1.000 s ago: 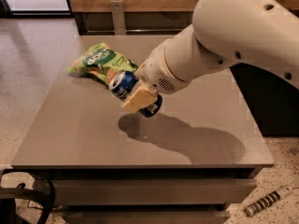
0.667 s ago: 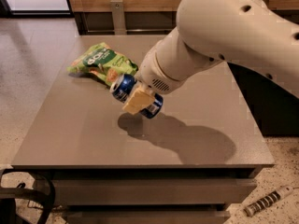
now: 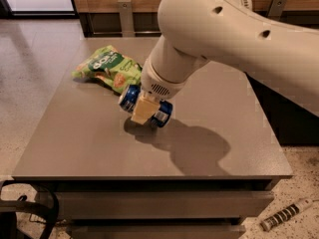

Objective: Knock pepsi can over

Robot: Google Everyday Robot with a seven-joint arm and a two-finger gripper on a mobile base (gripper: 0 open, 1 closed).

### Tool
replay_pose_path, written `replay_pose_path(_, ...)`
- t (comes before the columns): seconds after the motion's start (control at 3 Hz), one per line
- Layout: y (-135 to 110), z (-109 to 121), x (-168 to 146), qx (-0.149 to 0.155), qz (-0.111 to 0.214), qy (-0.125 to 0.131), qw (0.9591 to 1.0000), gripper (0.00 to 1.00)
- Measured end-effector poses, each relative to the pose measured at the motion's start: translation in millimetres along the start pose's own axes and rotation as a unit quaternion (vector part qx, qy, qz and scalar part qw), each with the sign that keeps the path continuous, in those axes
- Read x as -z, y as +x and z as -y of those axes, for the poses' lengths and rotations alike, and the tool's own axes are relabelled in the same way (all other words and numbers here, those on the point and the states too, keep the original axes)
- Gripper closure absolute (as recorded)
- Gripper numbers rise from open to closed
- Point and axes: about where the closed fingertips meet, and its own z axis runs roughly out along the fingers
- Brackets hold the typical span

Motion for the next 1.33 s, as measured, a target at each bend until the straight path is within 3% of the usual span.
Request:
replay_pose_path(0.33, 4.4, 2.5, -21.1, 0.005, -0.041, -0.016, 0.999, 1.0)
replay_pose_path(1.0, 13.8, -0.1, -53.7, 0.003, -0.085, -0.034, 0.9958, 1.0)
replay_pose_path(1.33, 12.7, 0.7, -52.6, 0.002, -0.088, -0.035, 0.9955, 0.85)
